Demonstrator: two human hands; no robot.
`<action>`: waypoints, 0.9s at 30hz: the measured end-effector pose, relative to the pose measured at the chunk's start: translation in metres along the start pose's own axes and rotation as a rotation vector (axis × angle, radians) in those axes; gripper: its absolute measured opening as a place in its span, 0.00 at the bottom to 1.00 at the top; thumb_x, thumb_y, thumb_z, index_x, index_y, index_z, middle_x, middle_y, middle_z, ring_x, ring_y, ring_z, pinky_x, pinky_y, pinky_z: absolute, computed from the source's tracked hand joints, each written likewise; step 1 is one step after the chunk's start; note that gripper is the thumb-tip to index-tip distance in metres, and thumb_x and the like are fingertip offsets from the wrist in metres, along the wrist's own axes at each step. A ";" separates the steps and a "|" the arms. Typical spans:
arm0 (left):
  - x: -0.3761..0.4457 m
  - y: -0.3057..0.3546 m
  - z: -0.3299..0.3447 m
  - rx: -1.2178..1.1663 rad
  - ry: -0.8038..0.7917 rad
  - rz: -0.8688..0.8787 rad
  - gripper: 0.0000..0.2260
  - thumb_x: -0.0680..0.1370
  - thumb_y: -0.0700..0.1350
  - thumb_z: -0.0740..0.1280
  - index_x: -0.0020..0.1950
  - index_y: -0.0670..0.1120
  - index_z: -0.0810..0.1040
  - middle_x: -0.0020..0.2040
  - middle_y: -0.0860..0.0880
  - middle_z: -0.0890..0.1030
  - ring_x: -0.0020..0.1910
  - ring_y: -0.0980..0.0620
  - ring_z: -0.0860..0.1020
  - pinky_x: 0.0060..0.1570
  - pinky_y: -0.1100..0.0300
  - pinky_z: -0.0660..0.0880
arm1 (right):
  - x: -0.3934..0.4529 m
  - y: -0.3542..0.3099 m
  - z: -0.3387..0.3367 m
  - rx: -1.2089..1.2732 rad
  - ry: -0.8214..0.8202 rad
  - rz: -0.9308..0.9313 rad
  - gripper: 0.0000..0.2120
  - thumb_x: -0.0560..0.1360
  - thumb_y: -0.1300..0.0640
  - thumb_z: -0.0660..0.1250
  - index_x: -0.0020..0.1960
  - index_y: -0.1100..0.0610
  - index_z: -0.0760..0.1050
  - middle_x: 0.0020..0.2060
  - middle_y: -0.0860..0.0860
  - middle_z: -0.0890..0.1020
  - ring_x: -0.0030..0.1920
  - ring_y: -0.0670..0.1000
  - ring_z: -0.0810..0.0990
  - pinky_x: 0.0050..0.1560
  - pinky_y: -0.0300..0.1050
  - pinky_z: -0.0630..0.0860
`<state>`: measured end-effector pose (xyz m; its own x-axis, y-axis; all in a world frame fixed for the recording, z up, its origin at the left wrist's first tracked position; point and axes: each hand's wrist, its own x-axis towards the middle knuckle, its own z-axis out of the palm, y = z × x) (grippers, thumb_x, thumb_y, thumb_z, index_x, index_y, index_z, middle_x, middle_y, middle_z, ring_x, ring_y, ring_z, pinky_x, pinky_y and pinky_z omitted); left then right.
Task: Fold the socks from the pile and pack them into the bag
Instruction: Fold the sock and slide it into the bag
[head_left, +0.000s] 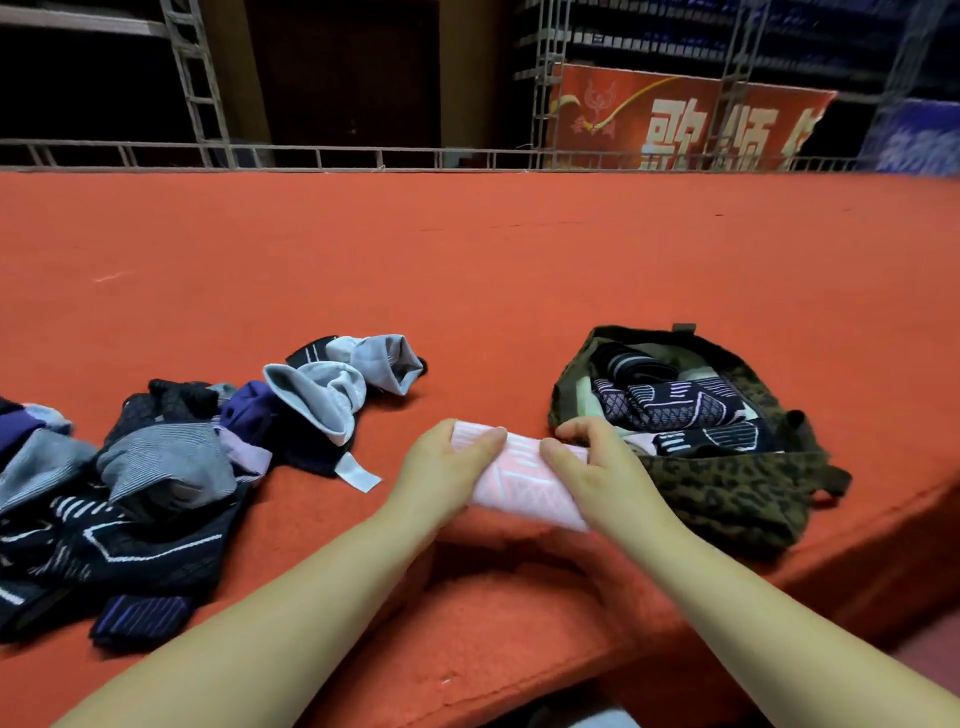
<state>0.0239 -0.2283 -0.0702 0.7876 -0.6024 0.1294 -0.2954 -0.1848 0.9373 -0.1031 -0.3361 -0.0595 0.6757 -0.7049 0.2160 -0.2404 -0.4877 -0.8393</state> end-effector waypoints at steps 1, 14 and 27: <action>0.004 0.007 0.008 -0.006 -0.004 -0.007 0.06 0.75 0.51 0.69 0.44 0.48 0.78 0.37 0.55 0.79 0.33 0.57 0.76 0.31 0.63 0.72 | 0.002 -0.001 -0.011 0.013 -0.001 0.036 0.12 0.74 0.51 0.69 0.54 0.50 0.70 0.43 0.43 0.77 0.42 0.41 0.75 0.36 0.27 0.67; 0.058 0.096 0.135 -0.449 -0.376 -0.117 0.05 0.79 0.44 0.64 0.53 0.46 0.73 0.47 0.48 0.78 0.37 0.53 0.77 0.30 0.61 0.77 | 0.061 0.033 -0.157 0.472 0.337 0.189 0.27 0.73 0.67 0.69 0.68 0.59 0.63 0.48 0.54 0.74 0.40 0.50 0.78 0.36 0.44 0.81; 0.063 0.071 0.176 0.305 -0.387 -0.034 0.19 0.77 0.55 0.63 0.60 0.43 0.73 0.52 0.49 0.74 0.51 0.49 0.73 0.49 0.58 0.70 | 0.076 0.105 -0.157 -0.130 0.202 0.266 0.17 0.73 0.59 0.68 0.59 0.55 0.68 0.45 0.51 0.75 0.44 0.53 0.76 0.43 0.44 0.70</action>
<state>-0.0430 -0.4162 -0.0528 0.5584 -0.8253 -0.0836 -0.4628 -0.3936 0.7943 -0.1863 -0.5214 -0.0526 0.4290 -0.8974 0.1036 -0.4846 -0.3254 -0.8120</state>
